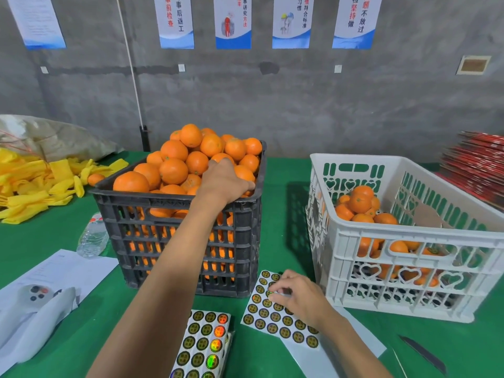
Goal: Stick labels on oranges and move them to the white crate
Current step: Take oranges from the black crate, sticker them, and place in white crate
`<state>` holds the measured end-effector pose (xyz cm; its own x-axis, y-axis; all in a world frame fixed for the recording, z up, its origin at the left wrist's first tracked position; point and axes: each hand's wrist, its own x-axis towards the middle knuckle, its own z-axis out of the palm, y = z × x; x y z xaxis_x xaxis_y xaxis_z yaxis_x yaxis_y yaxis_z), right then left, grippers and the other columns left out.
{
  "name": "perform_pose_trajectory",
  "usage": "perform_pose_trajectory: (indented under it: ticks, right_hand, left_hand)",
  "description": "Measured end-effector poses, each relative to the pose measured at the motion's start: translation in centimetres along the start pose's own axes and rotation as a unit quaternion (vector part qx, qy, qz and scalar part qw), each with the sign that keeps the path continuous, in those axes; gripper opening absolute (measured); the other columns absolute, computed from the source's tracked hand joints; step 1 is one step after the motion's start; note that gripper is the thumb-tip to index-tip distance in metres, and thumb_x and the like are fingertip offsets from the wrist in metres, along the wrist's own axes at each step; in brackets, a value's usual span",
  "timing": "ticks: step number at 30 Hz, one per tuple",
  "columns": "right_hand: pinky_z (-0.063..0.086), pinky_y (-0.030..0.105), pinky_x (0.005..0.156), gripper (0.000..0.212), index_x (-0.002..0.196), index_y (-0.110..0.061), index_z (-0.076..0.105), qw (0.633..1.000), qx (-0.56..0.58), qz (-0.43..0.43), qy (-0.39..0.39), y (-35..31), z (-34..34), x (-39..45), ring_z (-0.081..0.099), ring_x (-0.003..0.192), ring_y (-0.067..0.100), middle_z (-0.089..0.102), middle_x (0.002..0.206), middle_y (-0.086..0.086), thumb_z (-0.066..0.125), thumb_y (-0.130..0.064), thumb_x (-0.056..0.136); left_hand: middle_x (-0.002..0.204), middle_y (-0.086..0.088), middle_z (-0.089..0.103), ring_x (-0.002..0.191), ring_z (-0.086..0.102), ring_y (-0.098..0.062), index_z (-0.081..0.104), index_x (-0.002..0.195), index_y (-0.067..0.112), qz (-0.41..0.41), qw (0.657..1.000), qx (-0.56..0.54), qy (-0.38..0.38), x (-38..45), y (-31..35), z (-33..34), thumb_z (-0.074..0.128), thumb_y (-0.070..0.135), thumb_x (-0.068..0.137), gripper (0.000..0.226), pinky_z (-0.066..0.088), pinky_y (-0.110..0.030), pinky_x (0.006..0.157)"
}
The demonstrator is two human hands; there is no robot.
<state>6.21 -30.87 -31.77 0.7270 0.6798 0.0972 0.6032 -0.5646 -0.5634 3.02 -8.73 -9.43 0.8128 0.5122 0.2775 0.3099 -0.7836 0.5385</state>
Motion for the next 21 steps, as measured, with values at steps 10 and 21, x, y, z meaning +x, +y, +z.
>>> perform_pose_trajectory:
  ticks: [10,21]
  right_hand:
    - [0.049,0.021,0.078,0.007,0.095,-0.035,0.075,0.904,0.391,0.011,0.173,-4.7,-3.1,1.1,0.064,0.080,0.005,0.072,0.089,-0.013,0.072,-0.039,0.091]
    - [0.058,0.039,0.070,0.015,0.089,-0.033,0.050,0.985,-0.116,-0.021,0.124,-8.1,-8.8,3.6,0.064,0.072,0.012,0.062,0.083,-0.010,0.062,-0.025,0.092]
  left_hand:
    - [0.142,-0.015,0.042,0.116,0.055,-0.039,0.049,0.134,0.013,0.008,1.000,-0.005,0.014,0.2,-0.2,0.2,0.080,0.049,0.081,0.071,0.041,-0.037,0.081]
    - [0.140,-0.015,0.042,0.115,0.055,-0.041,0.050,0.131,0.014,0.009,1.000,0.000,0.020,0.0,-0.3,0.2,0.080,0.051,0.080,0.070,0.041,-0.039,0.079]
